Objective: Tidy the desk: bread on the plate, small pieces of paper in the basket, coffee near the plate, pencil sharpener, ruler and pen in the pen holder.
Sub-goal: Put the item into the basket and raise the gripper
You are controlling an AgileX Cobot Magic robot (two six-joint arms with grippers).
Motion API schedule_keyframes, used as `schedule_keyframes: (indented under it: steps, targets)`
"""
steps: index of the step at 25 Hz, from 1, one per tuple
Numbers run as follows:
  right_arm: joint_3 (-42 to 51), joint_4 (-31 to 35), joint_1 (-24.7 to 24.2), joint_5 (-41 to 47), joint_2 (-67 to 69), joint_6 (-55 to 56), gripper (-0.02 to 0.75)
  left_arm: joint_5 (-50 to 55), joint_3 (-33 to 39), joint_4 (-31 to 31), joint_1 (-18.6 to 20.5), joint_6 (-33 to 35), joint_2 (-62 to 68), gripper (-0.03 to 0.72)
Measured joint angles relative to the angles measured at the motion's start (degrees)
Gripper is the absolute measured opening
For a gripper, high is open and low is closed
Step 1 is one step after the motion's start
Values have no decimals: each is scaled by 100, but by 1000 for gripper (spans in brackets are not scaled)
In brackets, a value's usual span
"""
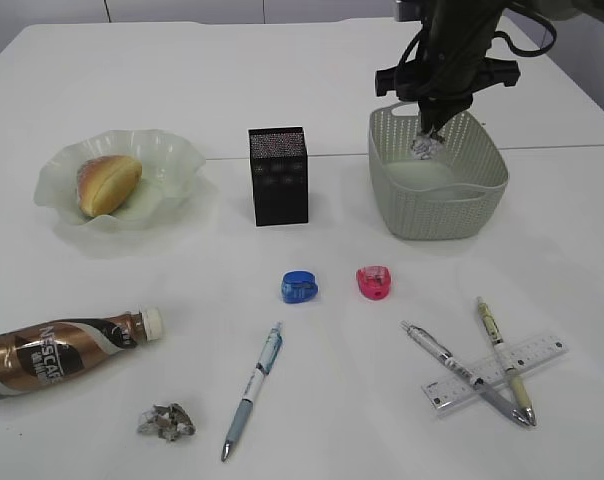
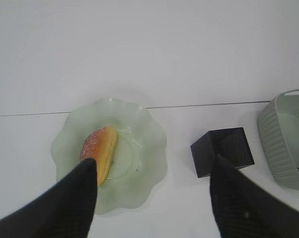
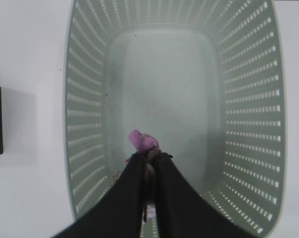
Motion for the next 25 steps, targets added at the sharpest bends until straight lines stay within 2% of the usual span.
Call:
schedule_keyframes:
  steps: [2,5,8,11,19,25]
  targets:
    - [0,-24,-24,0,0,0,136,0,0,-23,0,0,0,522]
    - [-10,-59,-45,-10,7,24,357,0,0,-84,0,0,0,516]
    - [-10,-70,-59,-10,7,31,481,0,0,-139,0,0,0,512]
    - [-10,-70,-59,-10,7,31,512,0,0,-182,0,0,0,510]
    - [-10,24,-59,162,12,-79,520,0,0,-242,0,0,0,508]
    - [-10,767,-59,168,12,-531,491,0,0,-255,0,0,0,507]
